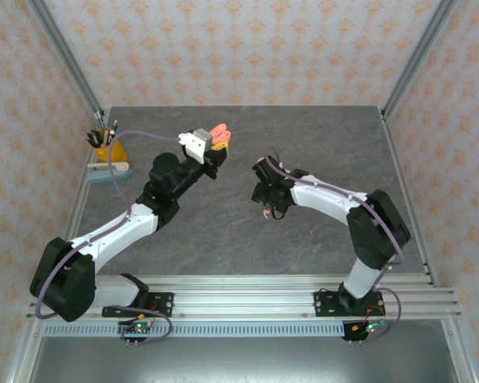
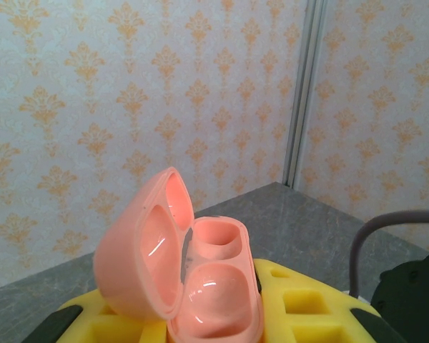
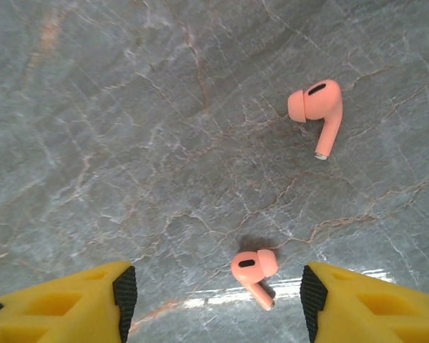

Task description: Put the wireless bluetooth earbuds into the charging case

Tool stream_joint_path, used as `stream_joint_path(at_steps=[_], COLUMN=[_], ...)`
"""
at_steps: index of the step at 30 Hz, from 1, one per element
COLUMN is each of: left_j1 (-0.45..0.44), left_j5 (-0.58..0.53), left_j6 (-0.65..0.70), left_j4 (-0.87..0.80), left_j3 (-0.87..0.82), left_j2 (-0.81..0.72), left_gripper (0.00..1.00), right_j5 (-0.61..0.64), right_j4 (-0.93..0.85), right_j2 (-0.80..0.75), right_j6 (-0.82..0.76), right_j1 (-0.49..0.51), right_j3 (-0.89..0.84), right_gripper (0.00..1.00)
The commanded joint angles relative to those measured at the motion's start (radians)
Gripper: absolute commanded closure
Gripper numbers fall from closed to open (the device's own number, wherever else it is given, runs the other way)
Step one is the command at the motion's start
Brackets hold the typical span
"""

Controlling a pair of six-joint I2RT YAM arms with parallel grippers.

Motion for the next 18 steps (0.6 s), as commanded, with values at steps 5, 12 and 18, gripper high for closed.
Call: stream_joint_path(at_steps=[5, 12, 18], left_j1=[-0.003, -0.004, -0.004], left_j5=[0.0, 0.002, 0.003], left_j6=[0.019, 0.019, 0.025], left_j4=[0.017, 0.017, 0.012], left_j3=[-0.006, 0.0, 0.008], left_j2=[-0.027, -0.02, -0.014], left_gripper=[1.0, 1.0, 1.0], right_j5=[0.0, -0.011, -0.033], right_j4=[-0.05, -0.043, -0.044], right_j2=[0.081, 0.124, 0.141], right_j6=[-0.024, -0.041, -0.077], right_j1=[0.003, 0.003, 0.006], right_j3=[0.026, 0.045, 0.051], right_gripper=[0.4, 0.42, 0.43])
